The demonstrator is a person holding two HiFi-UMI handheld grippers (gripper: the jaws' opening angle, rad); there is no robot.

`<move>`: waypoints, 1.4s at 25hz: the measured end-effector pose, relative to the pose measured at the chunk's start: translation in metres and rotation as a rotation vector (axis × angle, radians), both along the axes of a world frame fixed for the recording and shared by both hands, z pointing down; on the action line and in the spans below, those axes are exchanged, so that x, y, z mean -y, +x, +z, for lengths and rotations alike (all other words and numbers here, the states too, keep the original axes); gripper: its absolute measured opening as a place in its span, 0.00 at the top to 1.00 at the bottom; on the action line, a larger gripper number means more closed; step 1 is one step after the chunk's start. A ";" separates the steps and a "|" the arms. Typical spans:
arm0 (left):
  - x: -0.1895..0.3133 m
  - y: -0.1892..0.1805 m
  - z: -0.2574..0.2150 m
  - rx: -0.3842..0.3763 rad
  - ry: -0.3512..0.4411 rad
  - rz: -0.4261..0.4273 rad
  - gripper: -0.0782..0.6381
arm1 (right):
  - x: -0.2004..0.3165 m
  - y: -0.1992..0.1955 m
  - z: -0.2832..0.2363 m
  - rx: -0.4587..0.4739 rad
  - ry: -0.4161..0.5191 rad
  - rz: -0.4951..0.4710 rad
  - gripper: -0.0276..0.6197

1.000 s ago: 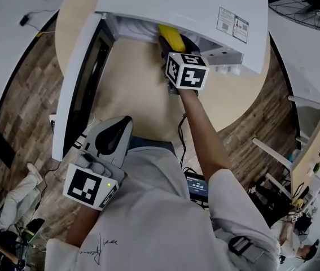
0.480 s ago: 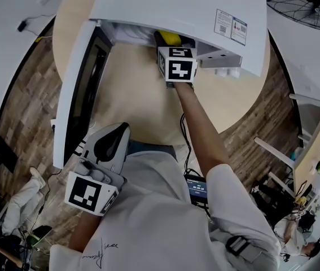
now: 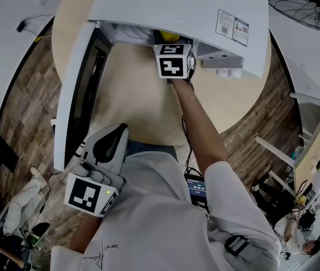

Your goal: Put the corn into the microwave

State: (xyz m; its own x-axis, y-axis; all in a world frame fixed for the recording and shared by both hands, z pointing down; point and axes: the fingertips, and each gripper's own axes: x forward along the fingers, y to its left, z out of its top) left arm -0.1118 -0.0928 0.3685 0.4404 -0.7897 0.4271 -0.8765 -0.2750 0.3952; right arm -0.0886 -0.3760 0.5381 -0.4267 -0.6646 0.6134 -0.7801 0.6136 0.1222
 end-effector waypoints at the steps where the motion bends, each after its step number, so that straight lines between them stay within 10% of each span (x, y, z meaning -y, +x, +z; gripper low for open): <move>1: 0.000 0.000 0.000 0.000 0.000 -0.001 0.91 | 0.001 0.000 0.001 -0.005 0.004 0.002 0.56; 35: -0.014 -0.002 -0.018 0.008 0.058 -0.019 0.91 | -0.024 0.012 -0.018 0.142 -0.013 0.056 0.43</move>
